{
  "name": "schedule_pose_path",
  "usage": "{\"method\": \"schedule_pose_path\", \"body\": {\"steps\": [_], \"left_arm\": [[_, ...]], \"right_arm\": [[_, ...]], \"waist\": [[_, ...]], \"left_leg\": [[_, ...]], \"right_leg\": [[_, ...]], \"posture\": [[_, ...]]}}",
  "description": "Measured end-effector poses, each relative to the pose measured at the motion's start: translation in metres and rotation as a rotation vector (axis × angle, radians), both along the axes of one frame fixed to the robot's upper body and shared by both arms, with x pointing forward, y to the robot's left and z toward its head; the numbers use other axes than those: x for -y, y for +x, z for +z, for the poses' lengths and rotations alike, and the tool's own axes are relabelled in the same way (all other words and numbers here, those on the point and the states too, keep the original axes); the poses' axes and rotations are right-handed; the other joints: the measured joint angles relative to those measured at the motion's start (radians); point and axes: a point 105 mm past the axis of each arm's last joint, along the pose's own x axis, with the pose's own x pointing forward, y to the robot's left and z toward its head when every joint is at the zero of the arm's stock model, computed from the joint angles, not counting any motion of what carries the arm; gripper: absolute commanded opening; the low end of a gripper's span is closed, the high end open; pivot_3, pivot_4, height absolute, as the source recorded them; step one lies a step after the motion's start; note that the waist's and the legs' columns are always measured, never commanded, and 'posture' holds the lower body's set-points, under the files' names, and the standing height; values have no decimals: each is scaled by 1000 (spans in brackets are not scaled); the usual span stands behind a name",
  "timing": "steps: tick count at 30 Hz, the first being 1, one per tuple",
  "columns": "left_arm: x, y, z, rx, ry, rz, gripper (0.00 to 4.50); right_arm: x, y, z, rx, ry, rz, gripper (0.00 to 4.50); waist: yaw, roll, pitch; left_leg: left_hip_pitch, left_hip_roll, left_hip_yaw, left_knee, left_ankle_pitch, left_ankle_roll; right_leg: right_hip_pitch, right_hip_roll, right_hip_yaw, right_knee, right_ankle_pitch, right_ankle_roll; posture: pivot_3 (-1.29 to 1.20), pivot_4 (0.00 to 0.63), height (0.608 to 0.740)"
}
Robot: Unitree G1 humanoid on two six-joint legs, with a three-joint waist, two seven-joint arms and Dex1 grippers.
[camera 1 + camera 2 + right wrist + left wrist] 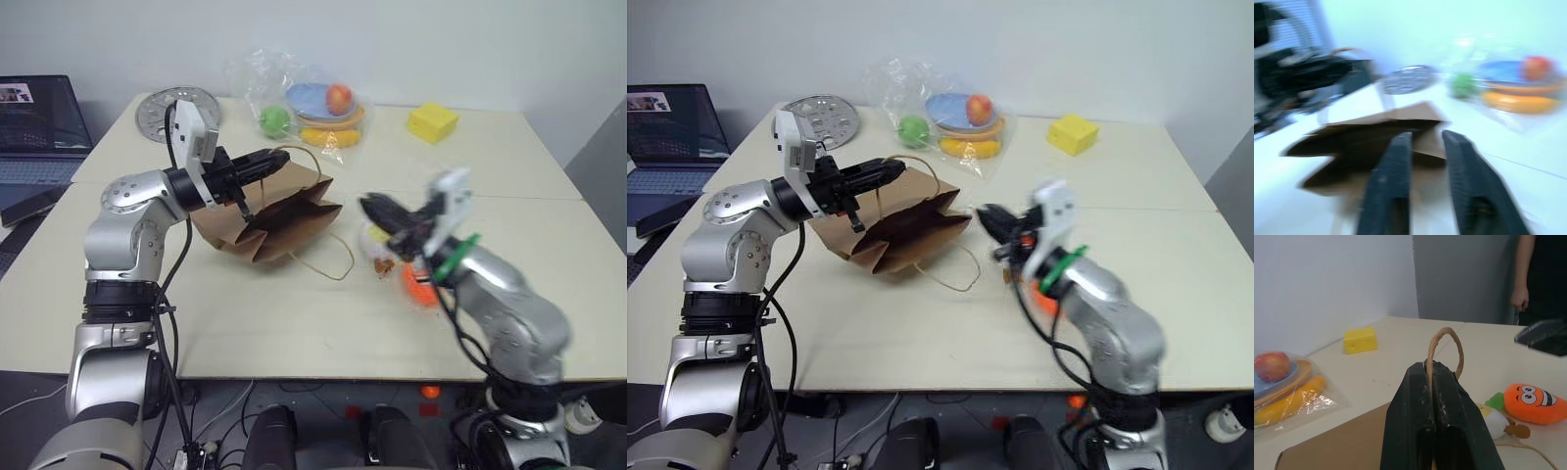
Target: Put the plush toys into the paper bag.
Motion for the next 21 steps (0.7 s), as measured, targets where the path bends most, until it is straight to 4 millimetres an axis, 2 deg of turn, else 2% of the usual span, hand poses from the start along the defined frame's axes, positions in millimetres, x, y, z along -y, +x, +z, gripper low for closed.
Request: {"method": "schedule_pose_path", "body": {"steps": [4,6,7,12,15,17,20,21], "left_arm": [[3,0,3,5,5,-12,0],[4,0,2,3,11,-22,0],[5,0,1,-2,16,-24,0],[5,2,-4,-21,24,-23,0],[4,2,-4,-20,28,-20,0],[4,3,-5,-20,32,-17,0],[3,2,-4,-19,35,-13,0],[3,2,-4,-18,36,-13,0]], "right_arm": [[39,-8,-36,-129,-139,-218,3501],[49,-18,-55,-199,-171,-274,4242],[51,-23,-66,-244,-182,-286,4471],[44,-37,-102,-383,-214,-291,4471],[37,-42,-115,-433,-206,-268,4471],[40,-41,-116,-430,-214,-287,4471],[44,-40,-118,-428,-235,-294,3917],[46,-40,-118,-424,-256,-289,3560]], "waist": [[-1,0,0],[-1,0,0],[-2,0,0],[-6,0,0],[-4,0,0],[-4,0,0],[-4,0,0],[-4,0,0]], "left_leg": [[0,-1,1,0,0,0],[0,-1,0,0,0,0],[0,-1,0,-1,0,0],[0,-1,0,0,0,0],[0,-1,-1,1,0,0],[0,-2,0,1,0,0],[0,-2,0,0,0,0],[0,-2,0,0,0,0]], "right_leg": [[0,-1,0,0,-2,-2],[0,-1,0,0,-2,-2],[0,0,0,0,-2,-2],[0,0,0,0,-2,-1],[0,-1,0,0,-2,-1],[1,-2,1,-1,-2,-1],[1,-2,0,-1,-2,-1],[1,-2,0,-1,-2,-1]], "posture": [[0,150,740],[0,150,740],[0,150,740],[0,150,740],[0,150,740],[0,150,740],[0,150,740],[0,150,740]]}}
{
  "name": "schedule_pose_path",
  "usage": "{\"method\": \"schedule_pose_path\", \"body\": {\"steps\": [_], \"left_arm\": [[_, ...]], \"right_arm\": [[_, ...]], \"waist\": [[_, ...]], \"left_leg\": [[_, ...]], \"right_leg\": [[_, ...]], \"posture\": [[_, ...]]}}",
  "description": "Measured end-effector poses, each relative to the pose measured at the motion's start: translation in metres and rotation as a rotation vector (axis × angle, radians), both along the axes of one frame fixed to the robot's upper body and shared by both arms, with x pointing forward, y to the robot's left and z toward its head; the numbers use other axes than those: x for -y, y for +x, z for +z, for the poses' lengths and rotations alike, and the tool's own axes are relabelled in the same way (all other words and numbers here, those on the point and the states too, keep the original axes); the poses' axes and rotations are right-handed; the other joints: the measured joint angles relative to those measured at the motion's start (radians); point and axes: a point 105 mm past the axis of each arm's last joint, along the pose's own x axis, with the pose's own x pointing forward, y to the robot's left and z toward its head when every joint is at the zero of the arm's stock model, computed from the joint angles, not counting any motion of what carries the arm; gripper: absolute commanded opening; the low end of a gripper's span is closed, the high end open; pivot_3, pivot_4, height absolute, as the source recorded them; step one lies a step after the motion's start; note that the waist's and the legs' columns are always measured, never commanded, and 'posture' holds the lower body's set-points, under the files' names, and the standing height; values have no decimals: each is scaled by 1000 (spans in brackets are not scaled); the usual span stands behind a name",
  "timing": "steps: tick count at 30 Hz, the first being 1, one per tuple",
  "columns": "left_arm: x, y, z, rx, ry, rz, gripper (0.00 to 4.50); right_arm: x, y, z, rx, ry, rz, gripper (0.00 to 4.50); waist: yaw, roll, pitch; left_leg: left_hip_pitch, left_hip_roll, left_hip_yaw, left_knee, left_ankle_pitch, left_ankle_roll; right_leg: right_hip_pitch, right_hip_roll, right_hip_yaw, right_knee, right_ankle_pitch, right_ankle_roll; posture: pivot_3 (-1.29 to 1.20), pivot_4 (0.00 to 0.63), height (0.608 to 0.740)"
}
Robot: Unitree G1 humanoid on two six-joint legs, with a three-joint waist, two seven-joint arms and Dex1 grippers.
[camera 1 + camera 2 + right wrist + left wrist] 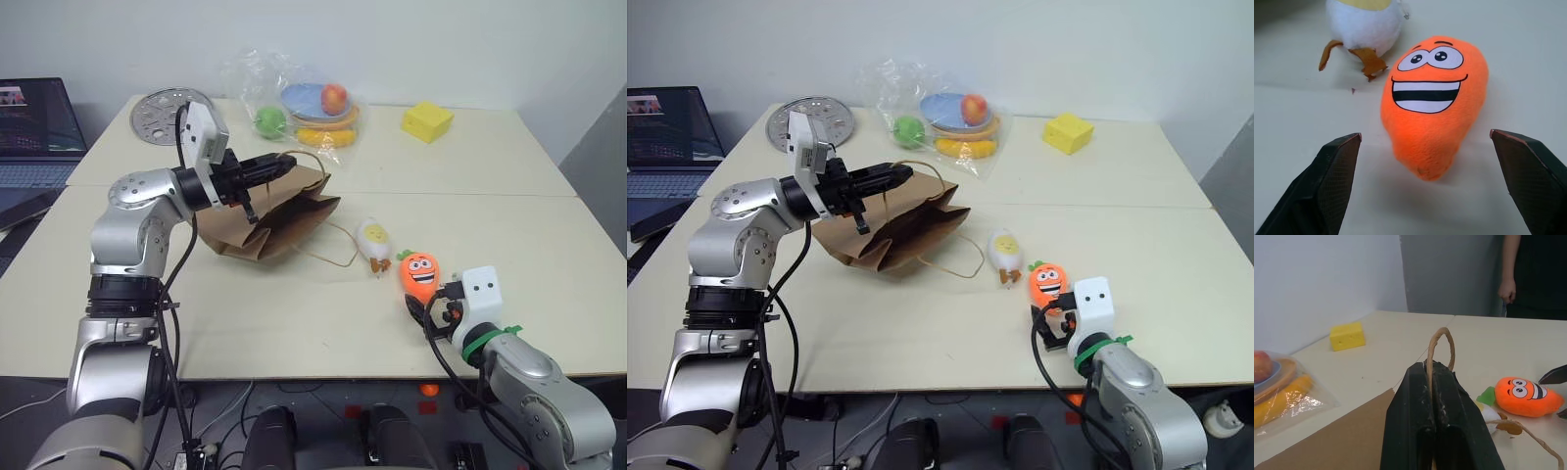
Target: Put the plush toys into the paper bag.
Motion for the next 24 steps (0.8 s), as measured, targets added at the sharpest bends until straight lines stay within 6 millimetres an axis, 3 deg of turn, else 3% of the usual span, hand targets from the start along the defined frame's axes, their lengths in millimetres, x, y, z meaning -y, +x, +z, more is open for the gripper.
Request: {"method": "schedule_pose_path", "body": {"steps": [9,10,14,18,20,24], "left_arm": [[1,-3,1,12,8,-2,0],[1,-3,1,12,8,-1,0],[0,-3,1,13,8,1,0],[0,-3,2,13,10,1,0],[0,-3,2,15,10,-1,0],[1,-2,2,14,7,-4,0]], "right_arm": [[9,8,-3,40,-54,29,199],[9,9,-3,44,-53,34,10],[6,14,8,81,-26,148,10],[5,10,54,159,-48,368,10],[-5,5,76,199,-20,468,10],[-31,4,94,212,21,607,10]], "waist": [[1,0,0],[1,0,0],[1,0,0],[1,0,1],[1,0,1],[-1,0,1]], "left_leg": [[0,0,0,0,0,0],[0,0,0,0,0,0],[0,0,0,1,0,0],[0,0,0,1,0,0],[0,1,-2,0,0,0],[0,1,-3,0,0,0]], "right_leg": [[0,1,0,0,0,0],[0,1,0,0,0,0],[0,1,0,0,1,2],[1,1,0,-1,1,2],[1,2,-1,-1,1,2],[1,3,0,-1,1,2]], "posture": [[0,150,740],[0,150,740],[0,150,740],[0,150,740],[0,150,740],[0,150,740]]}}
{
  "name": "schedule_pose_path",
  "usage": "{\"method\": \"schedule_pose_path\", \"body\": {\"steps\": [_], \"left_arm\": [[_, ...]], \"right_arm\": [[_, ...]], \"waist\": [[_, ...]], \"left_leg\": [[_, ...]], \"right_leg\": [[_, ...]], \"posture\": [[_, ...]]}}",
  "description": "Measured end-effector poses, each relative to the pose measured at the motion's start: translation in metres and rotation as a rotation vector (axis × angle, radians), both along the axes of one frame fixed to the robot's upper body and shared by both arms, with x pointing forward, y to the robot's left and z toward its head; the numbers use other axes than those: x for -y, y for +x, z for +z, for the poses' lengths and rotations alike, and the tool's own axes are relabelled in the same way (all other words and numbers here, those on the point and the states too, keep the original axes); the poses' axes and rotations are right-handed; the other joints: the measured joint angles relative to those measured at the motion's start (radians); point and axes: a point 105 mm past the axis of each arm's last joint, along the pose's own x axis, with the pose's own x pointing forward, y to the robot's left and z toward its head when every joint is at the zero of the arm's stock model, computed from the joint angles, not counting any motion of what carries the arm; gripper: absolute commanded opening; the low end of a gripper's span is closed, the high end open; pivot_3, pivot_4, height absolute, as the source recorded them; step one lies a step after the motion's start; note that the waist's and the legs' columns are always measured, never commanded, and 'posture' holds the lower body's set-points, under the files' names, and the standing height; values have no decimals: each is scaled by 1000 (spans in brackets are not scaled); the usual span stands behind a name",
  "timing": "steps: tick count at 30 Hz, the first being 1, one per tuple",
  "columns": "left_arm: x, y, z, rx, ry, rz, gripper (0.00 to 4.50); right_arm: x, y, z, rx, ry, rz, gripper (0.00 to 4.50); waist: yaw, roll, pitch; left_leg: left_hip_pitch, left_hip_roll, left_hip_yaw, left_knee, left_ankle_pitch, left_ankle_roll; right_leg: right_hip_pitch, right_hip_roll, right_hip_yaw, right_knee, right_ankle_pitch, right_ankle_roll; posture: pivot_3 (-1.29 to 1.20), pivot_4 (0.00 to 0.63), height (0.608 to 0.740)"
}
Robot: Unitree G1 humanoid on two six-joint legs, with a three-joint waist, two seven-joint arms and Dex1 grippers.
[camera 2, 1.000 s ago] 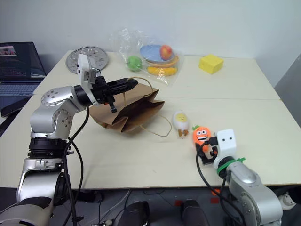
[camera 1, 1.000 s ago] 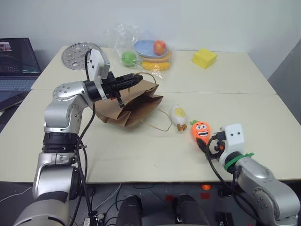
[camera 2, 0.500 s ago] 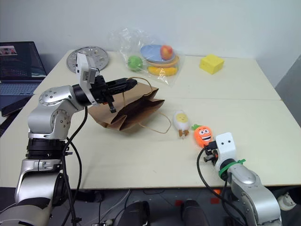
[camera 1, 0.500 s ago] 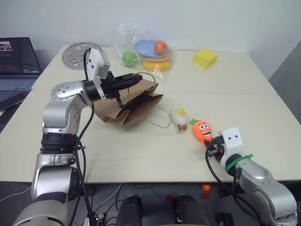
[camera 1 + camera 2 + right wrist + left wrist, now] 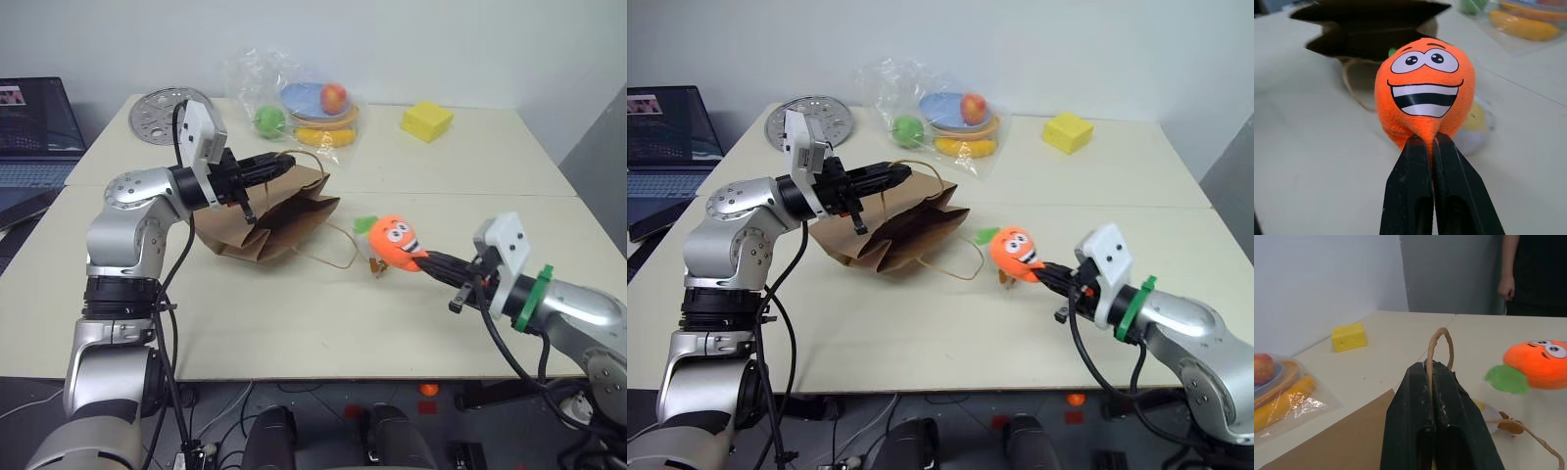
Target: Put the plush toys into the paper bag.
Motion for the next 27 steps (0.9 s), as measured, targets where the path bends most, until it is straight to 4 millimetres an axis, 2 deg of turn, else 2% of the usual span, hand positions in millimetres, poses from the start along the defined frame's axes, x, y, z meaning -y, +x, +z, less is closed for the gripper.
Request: {"method": "schedule_pose_path", "body": {"steps": [2,7,11,16,22,27], "left_arm": [[2,1,0,0,-4,-5,0],[4,2,-1,-6,-7,-13,0],[4,1,0,-3,-4,-19,0],[6,-2,2,8,4,-26,0],[8,-5,1,8,8,-36,0],[11,-7,0,1,13,-52,0]], "right_arm": [[-14,7,5,2,50,27,10],[-50,33,-7,-55,61,52,10],[-68,49,-11,-40,35,53,10],[-86,58,-27,-83,31,57,10],[-125,75,-20,-60,51,86,10],[-145,88,-21,-50,34,93,10]], "waist": [[1,0,0],[1,0,0],[2,0,0],[3,0,0],[-1,0,0],[1,0,0]], "left_leg": [[0,0,0,0,0,0],[-1,0,1,1,0,0],[-1,0,1,0,0,0],[-1,0,2,0,0,0],[0,2,1,1,0,0],[-1,1,1,1,0,0]], "right_leg": [[0,0,0,0,0,0],[0,0,1,0,0,0],[-1,0,0,0,2,3],[-1,0,0,1,2,4],[-2,3,0,4,2,4],[-2,3,0,4,2,4]], "posture": [[0,150,740],[0,150,740],[0,150,740],[0,150,740],[0,150,740],[0,150,740]]}}
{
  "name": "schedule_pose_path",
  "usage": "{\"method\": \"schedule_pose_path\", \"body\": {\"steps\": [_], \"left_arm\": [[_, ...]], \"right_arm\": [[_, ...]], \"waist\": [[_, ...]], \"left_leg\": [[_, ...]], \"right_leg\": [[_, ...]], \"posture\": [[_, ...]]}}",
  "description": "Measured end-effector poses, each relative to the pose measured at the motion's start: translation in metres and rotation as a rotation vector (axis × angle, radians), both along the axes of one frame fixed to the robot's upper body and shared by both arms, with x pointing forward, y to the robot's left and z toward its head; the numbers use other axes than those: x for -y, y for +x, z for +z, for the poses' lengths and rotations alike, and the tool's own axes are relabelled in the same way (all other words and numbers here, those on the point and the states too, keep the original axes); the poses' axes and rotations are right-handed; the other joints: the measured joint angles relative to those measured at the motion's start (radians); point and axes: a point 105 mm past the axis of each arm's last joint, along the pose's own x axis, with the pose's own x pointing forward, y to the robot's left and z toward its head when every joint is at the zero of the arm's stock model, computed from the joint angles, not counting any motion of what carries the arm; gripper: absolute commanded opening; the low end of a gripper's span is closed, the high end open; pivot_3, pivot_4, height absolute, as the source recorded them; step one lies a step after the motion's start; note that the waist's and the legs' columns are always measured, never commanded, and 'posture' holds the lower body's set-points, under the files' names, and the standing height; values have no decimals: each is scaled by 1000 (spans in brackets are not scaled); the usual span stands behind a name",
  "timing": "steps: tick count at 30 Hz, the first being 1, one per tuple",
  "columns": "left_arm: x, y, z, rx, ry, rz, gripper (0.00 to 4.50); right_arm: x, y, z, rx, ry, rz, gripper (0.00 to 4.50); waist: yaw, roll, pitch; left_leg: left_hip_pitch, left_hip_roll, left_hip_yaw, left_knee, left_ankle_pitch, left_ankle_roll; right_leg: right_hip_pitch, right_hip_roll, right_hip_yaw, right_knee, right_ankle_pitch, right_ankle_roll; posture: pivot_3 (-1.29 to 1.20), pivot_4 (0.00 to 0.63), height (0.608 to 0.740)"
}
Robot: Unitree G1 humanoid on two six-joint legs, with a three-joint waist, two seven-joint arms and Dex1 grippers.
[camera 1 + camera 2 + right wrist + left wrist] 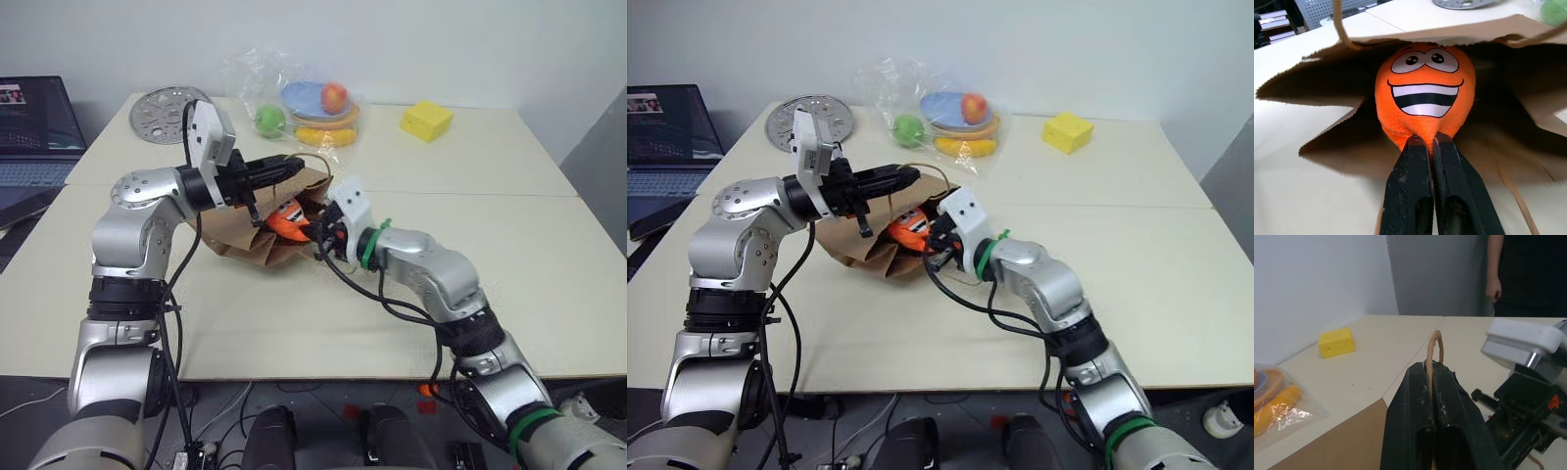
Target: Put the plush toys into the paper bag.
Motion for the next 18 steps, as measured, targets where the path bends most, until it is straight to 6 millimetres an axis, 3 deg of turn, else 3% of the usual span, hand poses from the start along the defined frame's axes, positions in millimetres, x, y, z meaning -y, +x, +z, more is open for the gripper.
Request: {"method": "schedule_pose_path", "body": {"steps": [4,7,18], "left_arm": [[1,0,-1,-5,-2,-3,0],[3,0,-2,-7,-5,-9,0],[3,0,-2,-7,-6,-10,0]], "right_arm": [[-13,8,-8,-27,0,-4,10],[-23,9,-13,-42,16,2,655],[-18,6,-3,22,49,4,4475]], "waist": [[0,0,0],[0,0,0],[-1,0,0]], "left_leg": [[0,0,0,0,0,0],[0,0,0,0,0,0],[0,0,0,0,0,0]], "right_leg": [[0,0,0,0,0,0],[0,0,0,0,0,0],[0,0,0,0,0,0]], "posture": [[0,150,740],[0,150,740],[0,150,740]]}}
